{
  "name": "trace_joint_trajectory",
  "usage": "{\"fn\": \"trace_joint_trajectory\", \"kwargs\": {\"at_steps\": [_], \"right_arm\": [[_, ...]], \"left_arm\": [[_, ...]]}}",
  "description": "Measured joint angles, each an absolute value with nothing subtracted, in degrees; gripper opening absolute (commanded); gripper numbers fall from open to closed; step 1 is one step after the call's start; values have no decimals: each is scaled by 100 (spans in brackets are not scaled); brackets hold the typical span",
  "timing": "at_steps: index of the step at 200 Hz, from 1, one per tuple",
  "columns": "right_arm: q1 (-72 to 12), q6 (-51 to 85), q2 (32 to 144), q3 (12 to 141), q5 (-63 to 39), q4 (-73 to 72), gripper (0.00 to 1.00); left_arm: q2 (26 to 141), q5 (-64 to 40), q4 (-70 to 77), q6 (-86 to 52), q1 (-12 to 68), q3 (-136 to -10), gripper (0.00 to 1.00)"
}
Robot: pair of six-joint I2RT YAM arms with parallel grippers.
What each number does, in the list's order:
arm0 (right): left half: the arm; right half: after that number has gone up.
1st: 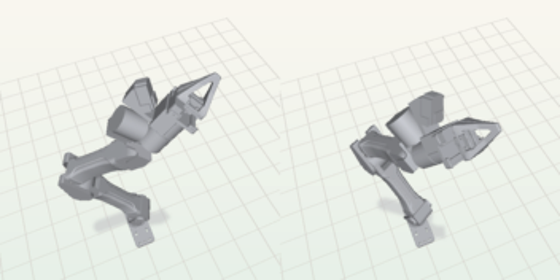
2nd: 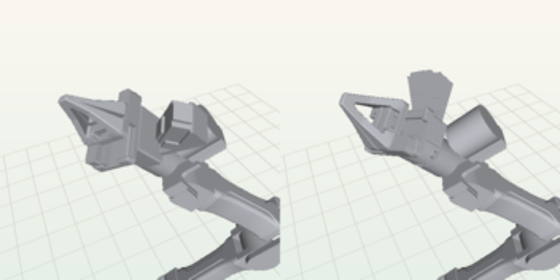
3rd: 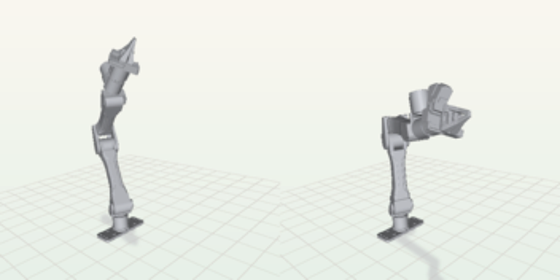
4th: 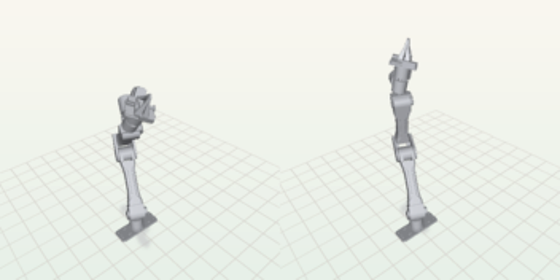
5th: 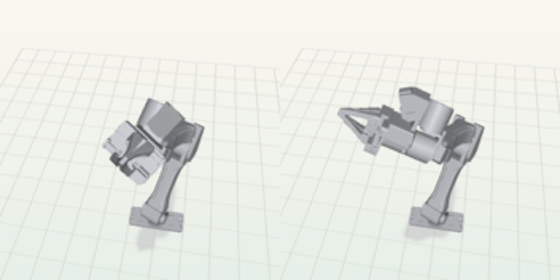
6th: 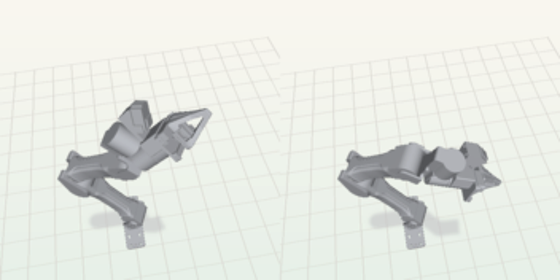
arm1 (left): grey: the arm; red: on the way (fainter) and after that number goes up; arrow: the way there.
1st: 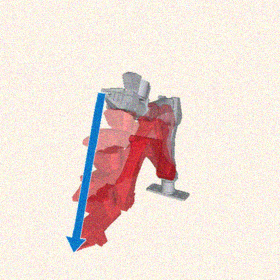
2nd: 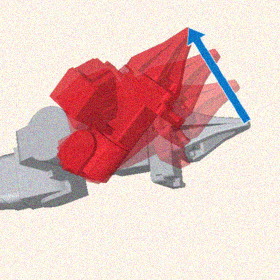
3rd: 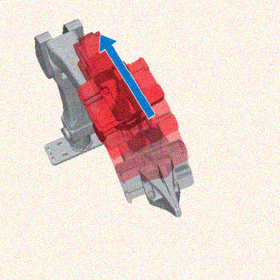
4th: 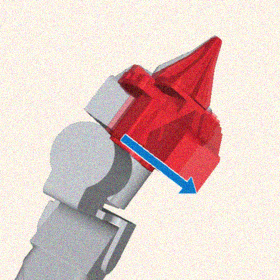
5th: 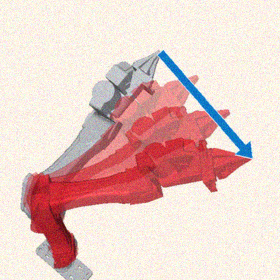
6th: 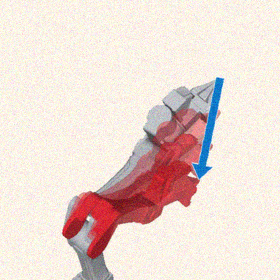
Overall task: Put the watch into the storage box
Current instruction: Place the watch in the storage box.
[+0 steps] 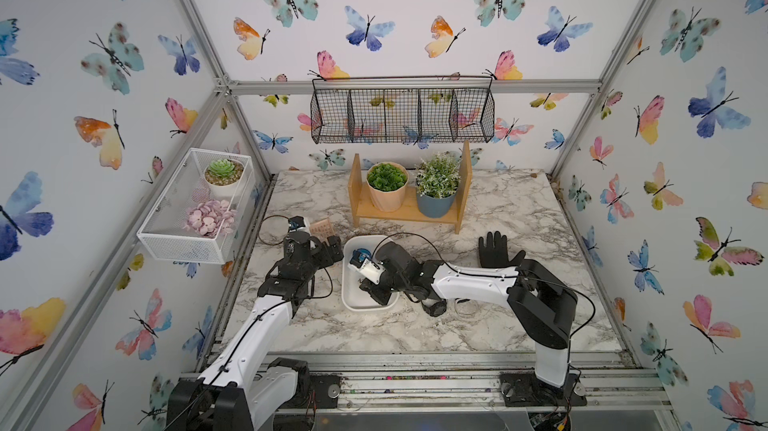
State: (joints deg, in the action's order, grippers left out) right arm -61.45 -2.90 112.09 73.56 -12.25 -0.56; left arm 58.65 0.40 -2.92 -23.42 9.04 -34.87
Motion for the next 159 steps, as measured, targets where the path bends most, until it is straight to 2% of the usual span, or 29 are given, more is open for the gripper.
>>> {"fn": "trace_joint_trajectory", "kwargs": {"at_steps": [133,159], "right_arm": [[-6156,-301,12405,8429,-666,-19,2],[-6156,-301,12470,8578,-580,-3,7]], "left_arm": [[5741,58,-242,-2342,836,-3415,98],[5736,58,-204,-2342,836,-3415,99]]}}
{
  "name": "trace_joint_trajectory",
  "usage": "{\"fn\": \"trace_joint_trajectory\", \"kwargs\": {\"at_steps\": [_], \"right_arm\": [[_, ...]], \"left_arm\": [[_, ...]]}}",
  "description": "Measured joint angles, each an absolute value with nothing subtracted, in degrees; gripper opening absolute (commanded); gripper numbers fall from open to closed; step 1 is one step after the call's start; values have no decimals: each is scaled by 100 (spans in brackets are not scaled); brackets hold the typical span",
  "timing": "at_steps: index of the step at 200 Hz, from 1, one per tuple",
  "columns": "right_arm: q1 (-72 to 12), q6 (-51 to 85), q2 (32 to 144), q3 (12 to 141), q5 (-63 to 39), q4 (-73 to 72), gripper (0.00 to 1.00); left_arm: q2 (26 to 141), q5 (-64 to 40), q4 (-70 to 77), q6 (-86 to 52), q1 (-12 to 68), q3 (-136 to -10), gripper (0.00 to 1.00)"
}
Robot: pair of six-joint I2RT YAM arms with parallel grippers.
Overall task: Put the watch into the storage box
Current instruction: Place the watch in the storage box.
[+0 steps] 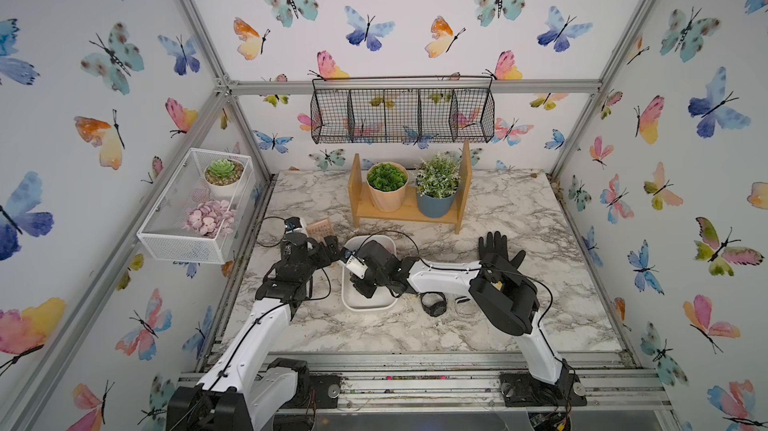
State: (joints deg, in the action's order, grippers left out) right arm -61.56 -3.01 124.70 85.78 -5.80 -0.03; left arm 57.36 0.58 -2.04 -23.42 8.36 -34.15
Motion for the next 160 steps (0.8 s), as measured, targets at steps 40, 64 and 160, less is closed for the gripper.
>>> {"fn": "trace_joint_trajectory", "kwargs": {"at_steps": [40,64,160], "right_arm": [[-6156,-276,12545,8659,-539,-5,20],[-6156,-263,12562,8674,-513,-10,25],[-6156,-198,11539,7644,-410,-403,26]], "left_arm": [[5736,58,-185,-2338,836,-3415,98],[5736,58,-183,-2338,836,-3411,99],[5714,-19,-169,-2233,854,-3385,99]]}}
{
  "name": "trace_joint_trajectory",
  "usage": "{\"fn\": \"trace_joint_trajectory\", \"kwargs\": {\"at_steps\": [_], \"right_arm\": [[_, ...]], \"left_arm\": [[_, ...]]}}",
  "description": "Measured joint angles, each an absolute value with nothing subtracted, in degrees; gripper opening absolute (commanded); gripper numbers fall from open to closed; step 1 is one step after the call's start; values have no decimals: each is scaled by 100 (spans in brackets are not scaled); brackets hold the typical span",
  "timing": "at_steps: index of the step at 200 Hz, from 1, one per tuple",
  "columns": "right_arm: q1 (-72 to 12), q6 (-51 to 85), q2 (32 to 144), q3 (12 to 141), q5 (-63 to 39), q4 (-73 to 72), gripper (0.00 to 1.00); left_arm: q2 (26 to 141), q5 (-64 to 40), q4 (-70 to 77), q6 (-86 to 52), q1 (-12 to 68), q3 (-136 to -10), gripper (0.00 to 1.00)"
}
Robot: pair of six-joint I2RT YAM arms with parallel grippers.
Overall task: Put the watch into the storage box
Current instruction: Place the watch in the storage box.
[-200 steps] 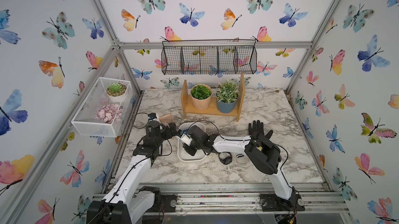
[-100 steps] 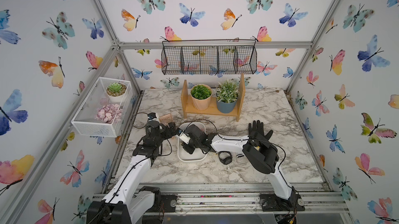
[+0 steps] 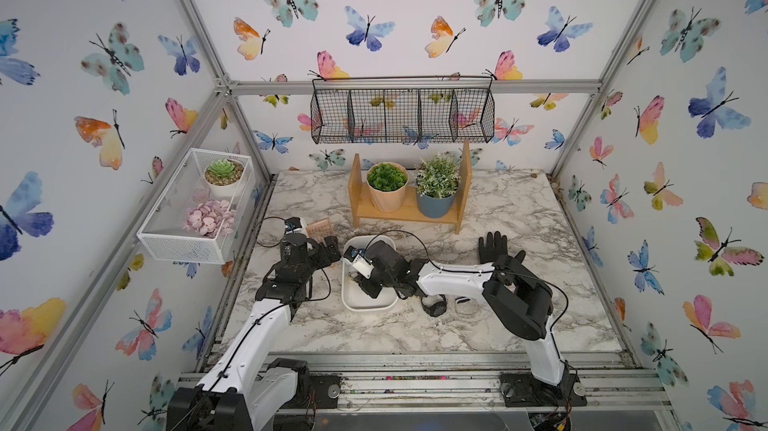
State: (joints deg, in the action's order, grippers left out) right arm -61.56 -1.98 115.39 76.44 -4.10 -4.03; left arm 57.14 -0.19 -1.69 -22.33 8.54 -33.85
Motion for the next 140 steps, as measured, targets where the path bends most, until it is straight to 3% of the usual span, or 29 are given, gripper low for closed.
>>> {"fn": "trace_joint_trajectory", "kwargs": {"at_steps": [71,114,140], "right_arm": [[-5666,95,9489,6117,106,-672,34],[-5076,362,8884,5225,287,-360,40],[-4995,478,8750,5111,294,-158,48]], "left_arm": [[5714,-473,58,-1835,1474,-3382,98],[5719,-626,274,-1549,2027,-3310,99],[5771,-628,322,-1387,2351,-3308,99]]}}
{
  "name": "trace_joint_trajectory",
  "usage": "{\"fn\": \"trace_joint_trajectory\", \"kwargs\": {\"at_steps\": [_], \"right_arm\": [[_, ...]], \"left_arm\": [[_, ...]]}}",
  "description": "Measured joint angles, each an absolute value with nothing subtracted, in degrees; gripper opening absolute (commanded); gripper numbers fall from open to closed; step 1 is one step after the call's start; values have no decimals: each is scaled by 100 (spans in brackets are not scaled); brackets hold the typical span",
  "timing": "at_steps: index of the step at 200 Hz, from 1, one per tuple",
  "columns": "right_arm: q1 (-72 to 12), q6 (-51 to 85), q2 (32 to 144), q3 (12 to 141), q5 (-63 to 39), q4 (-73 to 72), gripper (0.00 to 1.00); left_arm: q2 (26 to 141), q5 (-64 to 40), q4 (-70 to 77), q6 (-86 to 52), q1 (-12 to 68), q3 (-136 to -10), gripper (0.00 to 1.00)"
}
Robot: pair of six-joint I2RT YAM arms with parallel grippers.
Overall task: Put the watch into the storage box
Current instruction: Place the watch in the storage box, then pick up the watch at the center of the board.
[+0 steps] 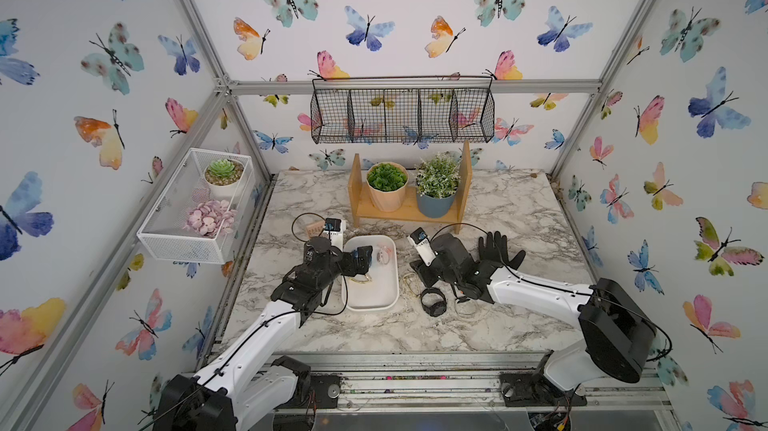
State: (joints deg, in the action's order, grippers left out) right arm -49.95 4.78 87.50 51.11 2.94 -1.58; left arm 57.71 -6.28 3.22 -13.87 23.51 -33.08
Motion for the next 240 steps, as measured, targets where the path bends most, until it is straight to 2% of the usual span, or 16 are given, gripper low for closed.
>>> {"fn": "trace_joint_trajectory", "kwargs": {"at_steps": [64,240], "right_arm": [[-4991,718,9059,5111,104,134,57],[-5041,1000,10125,5216,-436,38,57]], "left_arm": [[5986,-622,351,-1127,2659,-3308,98],[5986,-615,373,-1070,2659,-3308,98]]}}
